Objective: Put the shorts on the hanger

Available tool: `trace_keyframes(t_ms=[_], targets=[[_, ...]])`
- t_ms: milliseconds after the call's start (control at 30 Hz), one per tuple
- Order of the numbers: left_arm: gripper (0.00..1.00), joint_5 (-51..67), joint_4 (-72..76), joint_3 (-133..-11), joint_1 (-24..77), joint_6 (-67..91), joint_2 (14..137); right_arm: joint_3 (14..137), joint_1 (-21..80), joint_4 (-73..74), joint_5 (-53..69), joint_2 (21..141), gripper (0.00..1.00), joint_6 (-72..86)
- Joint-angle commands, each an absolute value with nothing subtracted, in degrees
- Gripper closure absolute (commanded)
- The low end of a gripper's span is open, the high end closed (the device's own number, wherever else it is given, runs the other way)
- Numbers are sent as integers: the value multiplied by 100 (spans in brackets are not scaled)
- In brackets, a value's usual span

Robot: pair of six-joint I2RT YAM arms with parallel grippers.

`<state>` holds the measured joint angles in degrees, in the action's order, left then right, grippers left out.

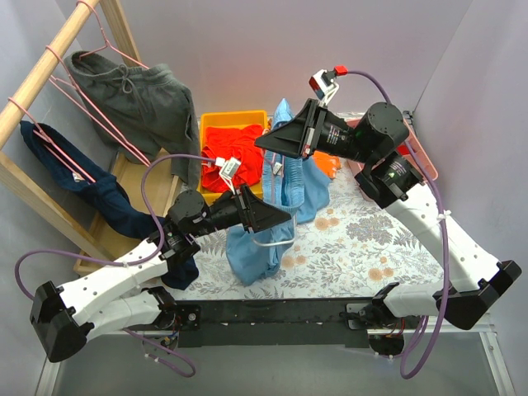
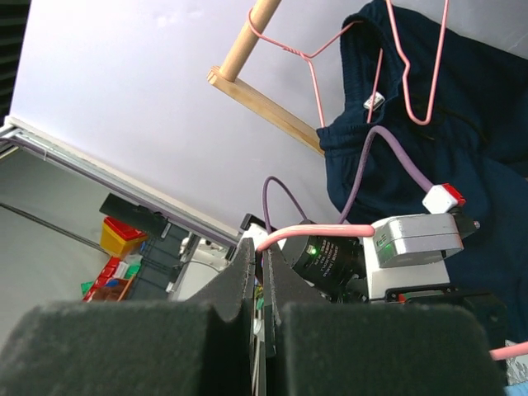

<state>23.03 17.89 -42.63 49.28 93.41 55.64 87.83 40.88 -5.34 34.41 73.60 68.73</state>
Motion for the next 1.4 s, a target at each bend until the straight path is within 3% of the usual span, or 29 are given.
trace_keyframes(t_ms=[0,100,367,400,500,667,767,933,1100,1367], targets=[[79,2250,2145,-4298,4948,9439,5414,8745,4069,-1555,3621,7102,99,7110],[99,2268,2057,-4377,4966,9404,5423,8666,4043,-1600,3621,7066,99,7111],[100,2154,1872,-4377,4975,9246,5177,8271,3999,-1135,3271,6750,98,6567],[100,2101,1829,-4386,4975,9272,5168,8236,3990,-934,3217,6715,84,6478],[100,2039,1793,-4412,4992,9290,5150,8104,3990,-652,3050,6574,55,6127],[100,1872,1600,-4500,4983,9316,5168,8314,3990,254,2463,6495,29,5311],[100,1811,1556,-4570,4992,9360,5168,8534,3990,886,1954,6434,21,4897],[100,1881,1398,-4983,4983,9317,5238,8816,3990,1722,714,6136,16,3974],[100,1811,985,-5378,4983,9194,5142,8386,3903,1987,-1756,6011,11,3464],[100,1907,99,-6159,4983,8825,5053,7568,2427,977,-1170,6573,14,3857]])
